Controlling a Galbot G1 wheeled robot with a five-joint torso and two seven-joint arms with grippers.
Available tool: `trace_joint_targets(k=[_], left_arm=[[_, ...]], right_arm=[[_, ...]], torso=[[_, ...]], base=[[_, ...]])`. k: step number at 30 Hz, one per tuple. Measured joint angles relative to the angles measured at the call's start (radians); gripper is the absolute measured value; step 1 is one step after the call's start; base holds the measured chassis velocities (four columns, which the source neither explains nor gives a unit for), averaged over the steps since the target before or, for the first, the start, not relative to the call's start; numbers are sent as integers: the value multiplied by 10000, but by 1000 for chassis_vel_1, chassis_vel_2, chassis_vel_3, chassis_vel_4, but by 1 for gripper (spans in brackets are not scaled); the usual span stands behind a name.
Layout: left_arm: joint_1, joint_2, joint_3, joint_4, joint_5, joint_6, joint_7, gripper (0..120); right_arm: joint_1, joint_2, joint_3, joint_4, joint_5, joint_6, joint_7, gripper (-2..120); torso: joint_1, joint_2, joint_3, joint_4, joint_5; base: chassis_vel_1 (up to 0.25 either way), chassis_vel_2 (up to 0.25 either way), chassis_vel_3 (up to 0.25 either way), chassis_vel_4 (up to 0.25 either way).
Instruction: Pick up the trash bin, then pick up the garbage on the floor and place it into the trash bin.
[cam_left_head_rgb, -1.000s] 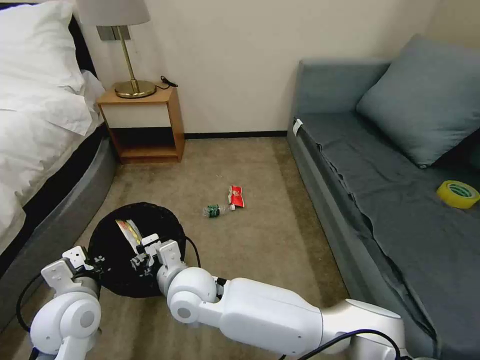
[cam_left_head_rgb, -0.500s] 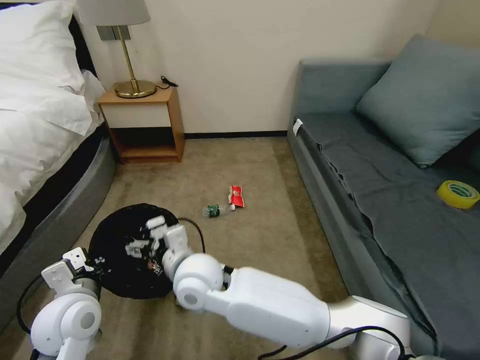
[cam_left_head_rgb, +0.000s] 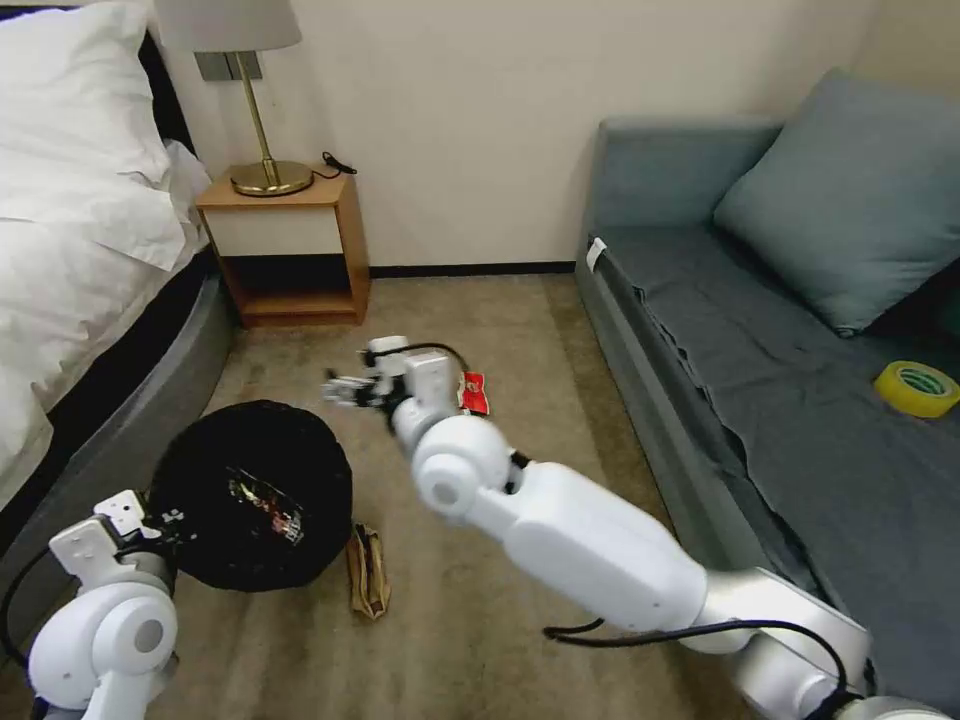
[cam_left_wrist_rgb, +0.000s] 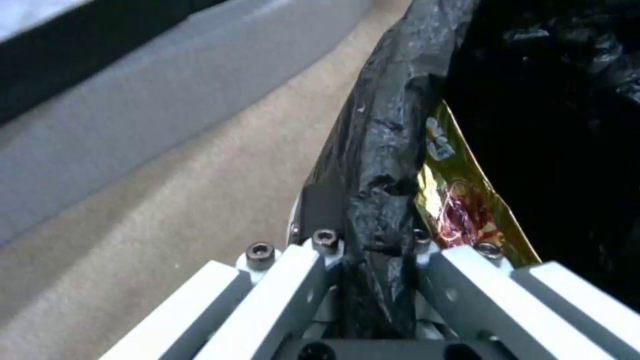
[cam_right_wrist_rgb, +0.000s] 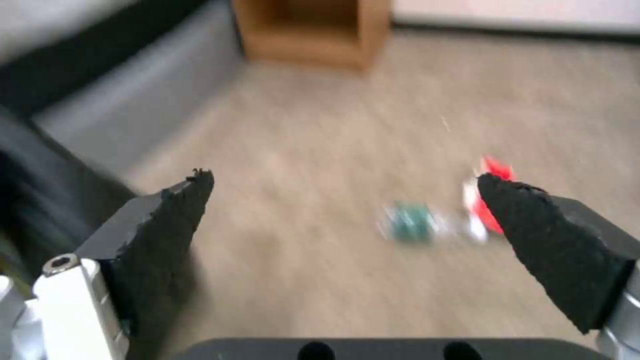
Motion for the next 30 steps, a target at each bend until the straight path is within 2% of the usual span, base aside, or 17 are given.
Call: trace_joint_targets(k=[2,6,9,14,19,30], left_arm=[[-27,76,-197,16,-81,-1,29,2],[-18,92,-341,0,-135,3,33,2],[23,40,-362,-43,-137,6,33,2],[92,-151,-303,-131,-20,13,38,2],[104,-217,-283,-184,25,15,35,2],[157,-297,-375,-159,33,0,41,2]], right_arm=[[-102,-224,-305,-565,307,-285,0,100],[-151,-190,-870,-1362,853,-453,-93,100],[-161,-59,-1299,-1760,1105,-492,-216,100],[264,499,-2753,-3380,1393,-394,-846,100],[316,734,-3244,-3823,1454,-338,-1018,100],[-299,1967,-4115,-5689,1214,675,-1621,100]], torso=[[0,0,0,0,-1],[1,-1,0,2,-2],[0,0,0,3,-1],[0,-1,0,6,-3],[0,-1,0,3,-4],[0,-1,0,4,-3]], base=[[0,0,0,0],[0,0,0,0],[0,0,0,0],[0,0,0,0],[0,0,0,0],[0,0,0,0]])
